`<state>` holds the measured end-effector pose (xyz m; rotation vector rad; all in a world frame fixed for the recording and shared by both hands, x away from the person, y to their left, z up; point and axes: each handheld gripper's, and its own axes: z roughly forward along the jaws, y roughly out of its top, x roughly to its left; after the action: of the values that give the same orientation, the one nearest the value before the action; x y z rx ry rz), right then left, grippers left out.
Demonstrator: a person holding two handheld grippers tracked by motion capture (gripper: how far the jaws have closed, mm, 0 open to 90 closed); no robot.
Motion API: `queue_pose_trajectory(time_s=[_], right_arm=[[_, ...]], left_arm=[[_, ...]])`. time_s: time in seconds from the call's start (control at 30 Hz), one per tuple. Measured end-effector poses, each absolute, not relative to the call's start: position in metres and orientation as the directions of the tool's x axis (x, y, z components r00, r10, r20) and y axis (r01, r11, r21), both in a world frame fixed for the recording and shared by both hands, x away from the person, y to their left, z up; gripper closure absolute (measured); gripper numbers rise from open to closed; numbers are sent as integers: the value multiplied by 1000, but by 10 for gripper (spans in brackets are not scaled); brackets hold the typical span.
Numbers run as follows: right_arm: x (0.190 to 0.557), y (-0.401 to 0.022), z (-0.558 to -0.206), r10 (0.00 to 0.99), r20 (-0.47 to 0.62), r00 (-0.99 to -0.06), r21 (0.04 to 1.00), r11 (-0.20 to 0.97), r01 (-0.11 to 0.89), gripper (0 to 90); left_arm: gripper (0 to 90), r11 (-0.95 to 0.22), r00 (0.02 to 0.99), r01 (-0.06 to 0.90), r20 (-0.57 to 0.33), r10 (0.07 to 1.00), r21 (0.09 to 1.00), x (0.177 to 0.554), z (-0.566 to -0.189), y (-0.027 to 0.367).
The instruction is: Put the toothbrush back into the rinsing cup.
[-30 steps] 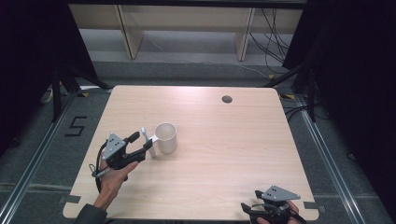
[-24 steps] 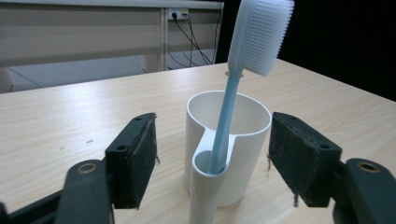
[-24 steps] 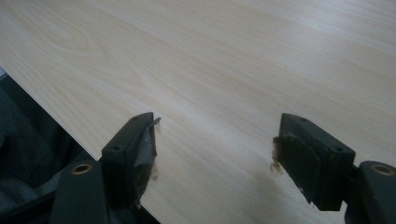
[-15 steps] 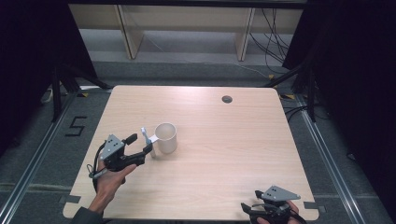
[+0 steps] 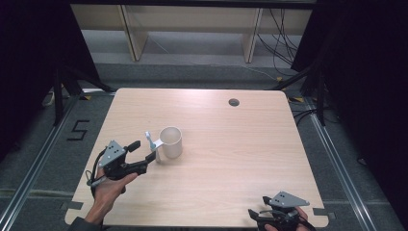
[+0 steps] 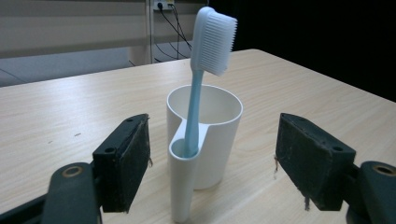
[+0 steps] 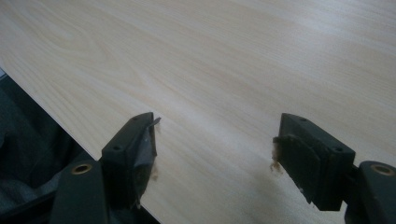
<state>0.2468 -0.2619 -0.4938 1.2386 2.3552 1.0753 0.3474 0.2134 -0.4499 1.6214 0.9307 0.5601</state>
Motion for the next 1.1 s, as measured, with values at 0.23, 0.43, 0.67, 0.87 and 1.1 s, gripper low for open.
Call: queue_pose_trajectory(time_s=[0.23,0.43,0.67,0.87,1.1], right_arm=[[247,-262,-494,796,100,-597,720,356,595,293],[247,-262,-494,796,100,-596,721,355,595,293],[246,-262,-494,800,107,-591,716,351,604,291],[246,-262,-494,800,114,-589,716,345,607,290],[247,-262,-494,797,104,-596,723,351,595,289]], left_arm=[[247,-60,589,294,-132,797,954,340,-447,215],[242,-73,604,308,-136,785,949,332,-445,215],[230,-78,621,314,-143,771,946,323,-444,216],[210,-97,637,310,-131,759,946,314,-441,215],[174,-106,659,311,-134,740,944,304,-440,212]])
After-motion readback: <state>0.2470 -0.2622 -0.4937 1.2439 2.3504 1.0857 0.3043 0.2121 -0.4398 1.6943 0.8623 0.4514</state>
